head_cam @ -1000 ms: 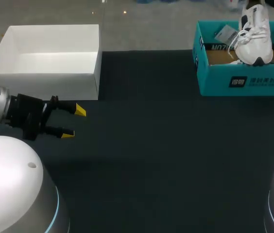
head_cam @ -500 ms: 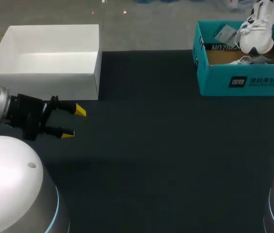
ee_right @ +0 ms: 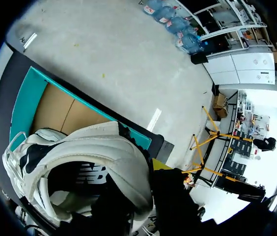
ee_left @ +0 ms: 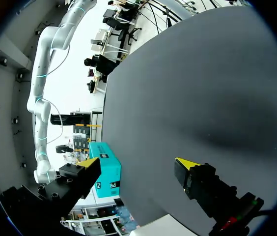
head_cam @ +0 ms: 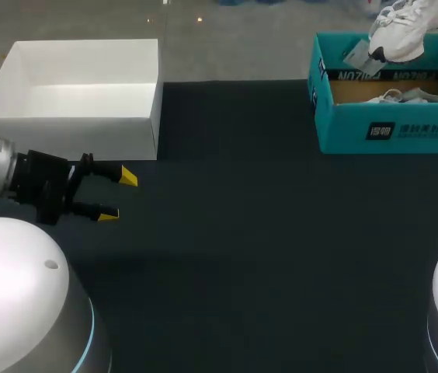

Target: Take the shoe out of the shoebox, open the shoe tongue, remove and reinsert the insole, then place the shoe into the shoebox

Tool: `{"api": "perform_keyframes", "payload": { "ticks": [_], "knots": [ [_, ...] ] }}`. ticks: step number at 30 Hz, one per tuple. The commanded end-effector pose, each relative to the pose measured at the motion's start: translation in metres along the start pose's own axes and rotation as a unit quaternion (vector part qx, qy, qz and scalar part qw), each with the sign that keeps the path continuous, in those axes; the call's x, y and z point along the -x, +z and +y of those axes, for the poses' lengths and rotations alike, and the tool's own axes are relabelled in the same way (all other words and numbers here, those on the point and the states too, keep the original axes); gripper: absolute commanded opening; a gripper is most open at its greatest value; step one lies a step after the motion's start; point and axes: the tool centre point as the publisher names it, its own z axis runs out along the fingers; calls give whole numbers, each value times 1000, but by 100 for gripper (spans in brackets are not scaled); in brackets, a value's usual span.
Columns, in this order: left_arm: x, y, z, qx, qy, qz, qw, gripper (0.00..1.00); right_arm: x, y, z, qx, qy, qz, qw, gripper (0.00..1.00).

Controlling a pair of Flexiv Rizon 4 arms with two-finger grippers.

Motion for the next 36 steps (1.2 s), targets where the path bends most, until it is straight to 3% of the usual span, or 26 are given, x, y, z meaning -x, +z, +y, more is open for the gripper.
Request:
{"api": "perform_keyframes", "payload": {
  "ticks": [1, 2, 6, 12, 28, 30, 36],
  "knots": [
    [1, 0, -1, 1, 0, 2, 1000, 100, 13, -7, 11, -128, 281, 108, 945, 0],
    [1, 0, -1, 1, 0, 2, 1000, 100, 11, -7, 12, -131, 288, 125, 940, 0],
    [1, 0, -1, 1, 0, 2, 1000, 100, 6, -2, 18, -181, 381, 128, 898, 0],
    [1, 0, -1, 1, 0, 2, 1000, 100, 10, 17, 20, -266, 465, 128, 835, 0],
    [1, 0, -1, 1, 0, 2, 1000, 100, 10, 17, 20, -266, 465, 128, 835, 0],
    [1, 0, -1, 1, 0, 2, 1000, 100, 4, 23, 22, -280, 445, 117, 843, 0],
    [1, 0, -1, 1, 0, 2, 1000, 100, 0, 34, 5, -316, 397, 168, 845, 0]
  ]
}}
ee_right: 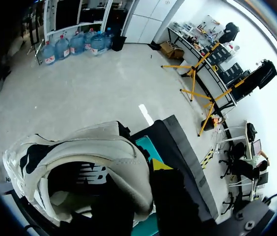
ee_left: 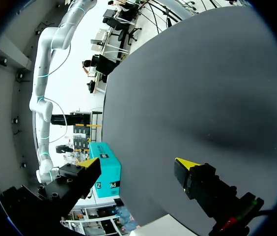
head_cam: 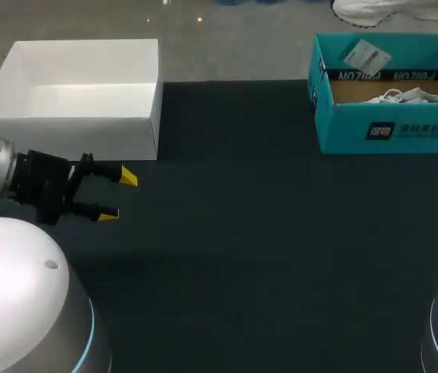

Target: Take the shoe out of the shoebox, open the shoe tongue, remove and reinsert the insole, then place the shoe into the shoebox

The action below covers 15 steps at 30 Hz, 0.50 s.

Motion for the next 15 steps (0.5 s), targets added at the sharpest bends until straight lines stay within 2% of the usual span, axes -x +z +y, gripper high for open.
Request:
{"api": "perform_keyframes", "payload": {
  "ticks": [1, 8, 15],
  "knots": [
    [1, 0, -1, 1, 0, 2, 1000, 100, 8, 5, 6, -361, -23, 20, 932, 0],
    [1, 0, -1, 1, 0, 2, 1000, 100, 31, 1, -1, -395, -39, 53, 916, 0],
    [1, 0, -1, 1, 0, 2, 1000, 100, 33, 13, -24, -426, -36, 40, 903, 0]
  ]
}}
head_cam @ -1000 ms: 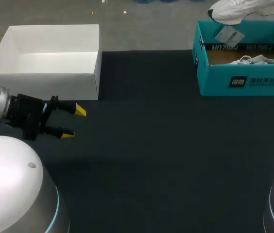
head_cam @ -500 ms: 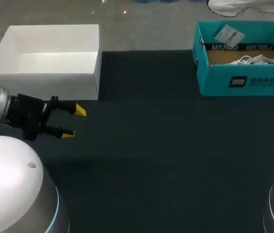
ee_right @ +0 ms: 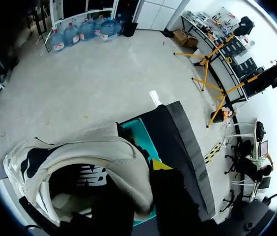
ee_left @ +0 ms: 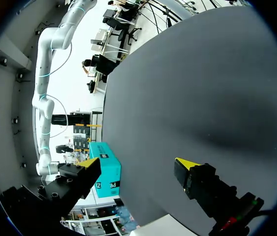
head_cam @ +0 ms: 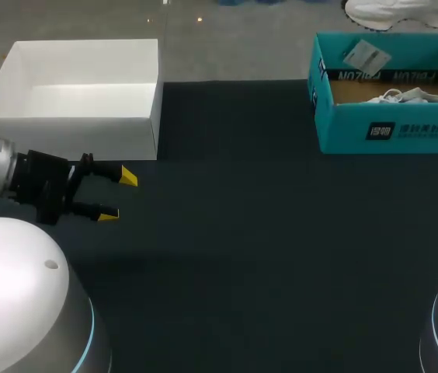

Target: Take the shoe out of the shoebox, open the shoe tongue, remove and reinsert the insole, then place the shoe into the shoebox

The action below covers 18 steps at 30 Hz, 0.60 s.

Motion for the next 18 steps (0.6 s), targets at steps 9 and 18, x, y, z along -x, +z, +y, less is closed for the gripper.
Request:
{"api": "perform_keyframes", "payload": {
  "ticks": [9, 18],
  "knots": [
    [1, 0, -1, 1, 0, 2, 1000, 100, -9, 21, -21, -386, -12, -9, 922, 0],
    [1, 0, -1, 1, 0, 2, 1000, 100, -14, 44, -43, -394, -28, -26, 918, 0]
  ]
}}
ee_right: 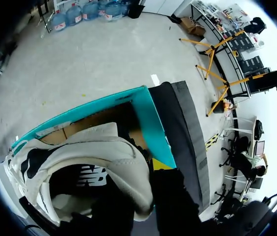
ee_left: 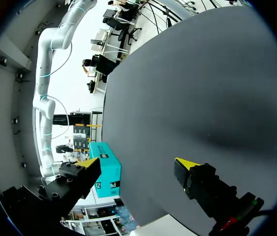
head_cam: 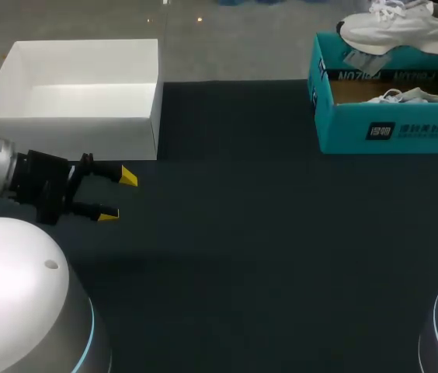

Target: Take the shoe out of the shoebox, open the shoe tongue, remove and reinsert the insole, then place the shoe into the shoebox

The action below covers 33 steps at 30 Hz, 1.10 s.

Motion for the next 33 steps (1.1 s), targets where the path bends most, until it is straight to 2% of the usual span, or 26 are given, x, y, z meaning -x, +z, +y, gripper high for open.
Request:
{"api": "perform_keyframes", "payload": {
  "ticks": [1, 10, 25, 33],
  "knots": [
    [1, 0, -1, 1, 0, 2, 1000, 100, -8, 15, 8, -325, 3, -3, 946, 0],
    [1, 0, -1, 1, 0, 2, 1000, 100, -19, 27, 8, -317, 2, -4, 948, 0],
    [1, 0, -1, 1, 0, 2, 1000, 100, -21, 55, 2, -325, 3, -15, 946, 0],
    [1, 0, -1, 1, 0, 2, 1000, 100, -27, 74, 13, -303, 36, -20, 952, 0]
  ]
}}
